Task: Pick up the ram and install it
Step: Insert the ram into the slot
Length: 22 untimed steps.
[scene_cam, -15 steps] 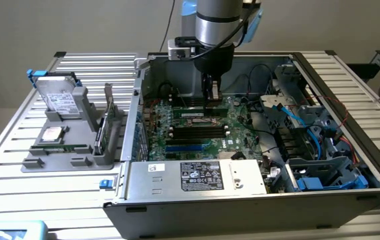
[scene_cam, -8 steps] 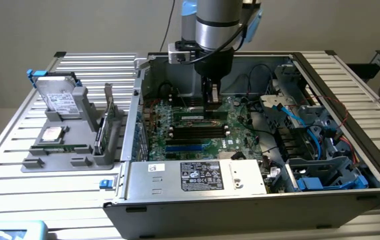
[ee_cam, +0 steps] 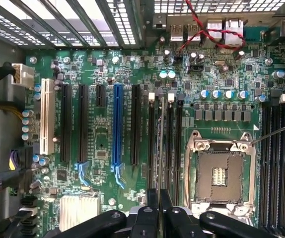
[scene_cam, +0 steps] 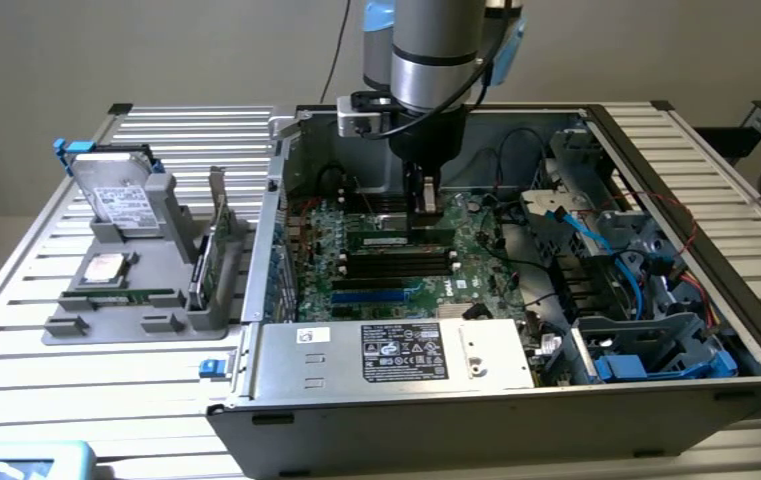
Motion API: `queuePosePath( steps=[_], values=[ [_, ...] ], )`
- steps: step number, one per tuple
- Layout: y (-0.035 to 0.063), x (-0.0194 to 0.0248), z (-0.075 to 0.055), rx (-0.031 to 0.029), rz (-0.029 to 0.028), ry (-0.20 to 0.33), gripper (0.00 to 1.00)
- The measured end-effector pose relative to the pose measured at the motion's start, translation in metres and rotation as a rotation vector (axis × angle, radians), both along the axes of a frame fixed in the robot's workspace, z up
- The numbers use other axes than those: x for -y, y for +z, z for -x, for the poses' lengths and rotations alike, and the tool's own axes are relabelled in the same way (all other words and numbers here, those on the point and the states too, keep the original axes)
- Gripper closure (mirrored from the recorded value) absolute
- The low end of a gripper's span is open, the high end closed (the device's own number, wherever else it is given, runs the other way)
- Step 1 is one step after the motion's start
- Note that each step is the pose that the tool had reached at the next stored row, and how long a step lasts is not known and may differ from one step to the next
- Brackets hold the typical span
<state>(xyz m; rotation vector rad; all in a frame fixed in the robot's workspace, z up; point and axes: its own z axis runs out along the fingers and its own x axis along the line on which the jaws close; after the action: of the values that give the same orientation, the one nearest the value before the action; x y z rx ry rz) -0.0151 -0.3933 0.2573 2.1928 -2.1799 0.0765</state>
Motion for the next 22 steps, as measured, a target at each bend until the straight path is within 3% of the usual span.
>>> queuePosePath(
  steps=[13, 22],
  values=[
    [-0.0039, 0.0028, -0.0006, -0.0001, 0.0080, 0.000, 0.87],
    [-0.0090, 0.0041, -0.0013, 0.0001, 0.0089, 0.000, 0.87]
  ],
)
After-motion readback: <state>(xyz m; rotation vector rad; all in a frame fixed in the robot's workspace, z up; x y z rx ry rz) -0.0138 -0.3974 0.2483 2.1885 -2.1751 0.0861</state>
